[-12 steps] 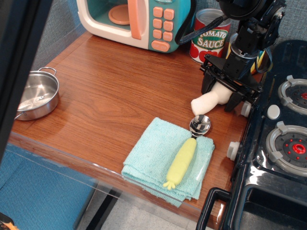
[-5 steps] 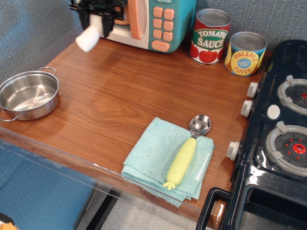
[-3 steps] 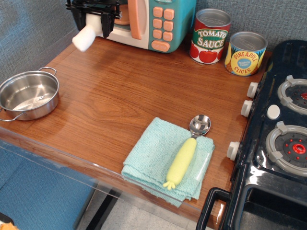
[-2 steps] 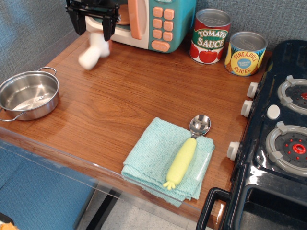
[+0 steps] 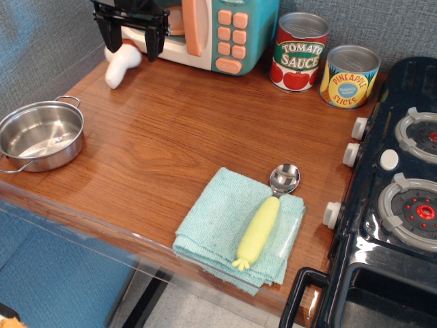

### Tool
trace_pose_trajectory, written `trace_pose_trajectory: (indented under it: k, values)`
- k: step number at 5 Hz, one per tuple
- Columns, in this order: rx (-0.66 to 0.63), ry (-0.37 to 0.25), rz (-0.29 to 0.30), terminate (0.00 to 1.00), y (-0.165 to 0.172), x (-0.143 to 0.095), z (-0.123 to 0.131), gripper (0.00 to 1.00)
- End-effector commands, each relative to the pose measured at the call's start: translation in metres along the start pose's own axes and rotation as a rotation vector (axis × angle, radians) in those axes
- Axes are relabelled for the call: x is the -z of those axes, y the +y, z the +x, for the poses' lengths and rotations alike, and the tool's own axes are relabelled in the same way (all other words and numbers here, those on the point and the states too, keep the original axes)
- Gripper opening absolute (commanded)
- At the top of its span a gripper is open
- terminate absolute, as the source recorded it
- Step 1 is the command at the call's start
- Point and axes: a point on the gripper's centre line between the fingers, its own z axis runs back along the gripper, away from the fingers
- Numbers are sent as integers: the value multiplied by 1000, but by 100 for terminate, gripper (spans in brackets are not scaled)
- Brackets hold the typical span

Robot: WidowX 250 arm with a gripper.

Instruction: PLACE THE MUSHROOM AT THE LEFT SIDE OF THE TABLE

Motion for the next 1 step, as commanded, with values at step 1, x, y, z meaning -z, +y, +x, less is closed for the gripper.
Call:
trace_pose_trajectory:
  k: [1]
  values:
    - [-3, -83, 73, 100, 11, -44, -7, 100]
